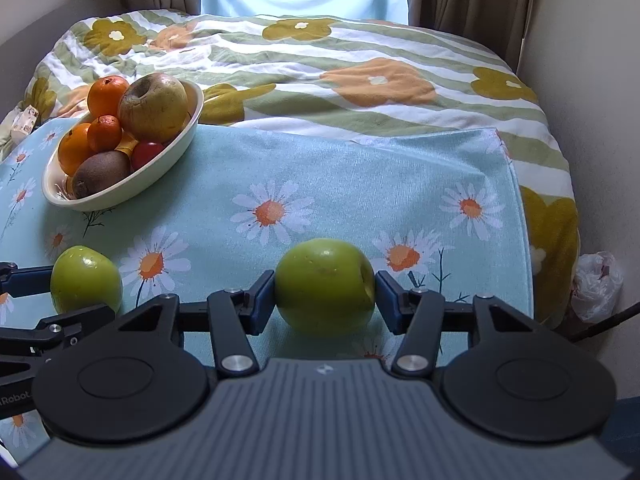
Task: Organize fruits
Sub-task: 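Grasp a green apple with the left gripper while the right gripper grasps another green apple, then carry both green apples up and over to the white bowl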
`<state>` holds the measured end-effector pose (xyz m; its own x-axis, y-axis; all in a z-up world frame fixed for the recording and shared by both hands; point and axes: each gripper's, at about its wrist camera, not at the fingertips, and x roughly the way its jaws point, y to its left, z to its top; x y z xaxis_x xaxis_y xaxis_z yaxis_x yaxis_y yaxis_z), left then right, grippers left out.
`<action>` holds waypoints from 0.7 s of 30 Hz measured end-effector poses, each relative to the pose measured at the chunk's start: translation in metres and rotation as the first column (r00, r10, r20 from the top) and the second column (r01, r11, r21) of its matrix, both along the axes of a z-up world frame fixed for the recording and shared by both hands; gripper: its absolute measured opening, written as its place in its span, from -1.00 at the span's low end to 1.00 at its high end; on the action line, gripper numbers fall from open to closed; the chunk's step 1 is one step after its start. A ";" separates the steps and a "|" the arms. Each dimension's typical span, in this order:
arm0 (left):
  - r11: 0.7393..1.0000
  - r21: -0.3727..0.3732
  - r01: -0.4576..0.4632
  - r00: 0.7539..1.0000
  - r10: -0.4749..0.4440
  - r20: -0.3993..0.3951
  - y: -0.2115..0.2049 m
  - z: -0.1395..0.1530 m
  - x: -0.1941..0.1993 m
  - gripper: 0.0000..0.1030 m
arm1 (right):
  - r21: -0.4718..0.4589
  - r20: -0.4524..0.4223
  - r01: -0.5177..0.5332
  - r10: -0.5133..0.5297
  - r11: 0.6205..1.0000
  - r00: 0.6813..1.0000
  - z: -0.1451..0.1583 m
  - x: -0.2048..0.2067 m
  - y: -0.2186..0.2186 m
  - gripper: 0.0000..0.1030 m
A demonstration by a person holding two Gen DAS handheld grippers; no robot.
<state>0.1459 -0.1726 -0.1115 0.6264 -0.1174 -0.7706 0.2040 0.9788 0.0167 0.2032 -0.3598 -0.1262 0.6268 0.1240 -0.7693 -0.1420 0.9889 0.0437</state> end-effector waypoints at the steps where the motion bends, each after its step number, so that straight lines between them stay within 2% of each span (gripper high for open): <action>1: 1.000 0.001 -0.003 1.000 0.003 0.000 0.001 0.000 -0.001 0.14 | 0.003 0.002 0.000 0.000 1.000 1.000 0.001 -0.001 0.000 0.32; 10: 0.999 -0.012 -0.038 0.999 0.038 0.035 0.012 0.019 -0.010 0.14 | 0.007 0.025 -0.017 0.017 1.000 1.000 0.022 -0.009 0.008 0.31; 21: 0.997 -0.041 -0.071 0.993 0.074 0.088 0.036 0.073 -0.030 0.14 | 0.037 0.051 -0.016 0.014 0.999 0.999 0.077 -0.029 0.019 0.31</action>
<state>0.1160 -0.1370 -0.0390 0.7006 -0.0971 -0.7069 0.1318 0.9913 -0.0056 0.1739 -0.3410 -0.0488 0.6629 0.1621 -0.7310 -0.1601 0.9844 0.0731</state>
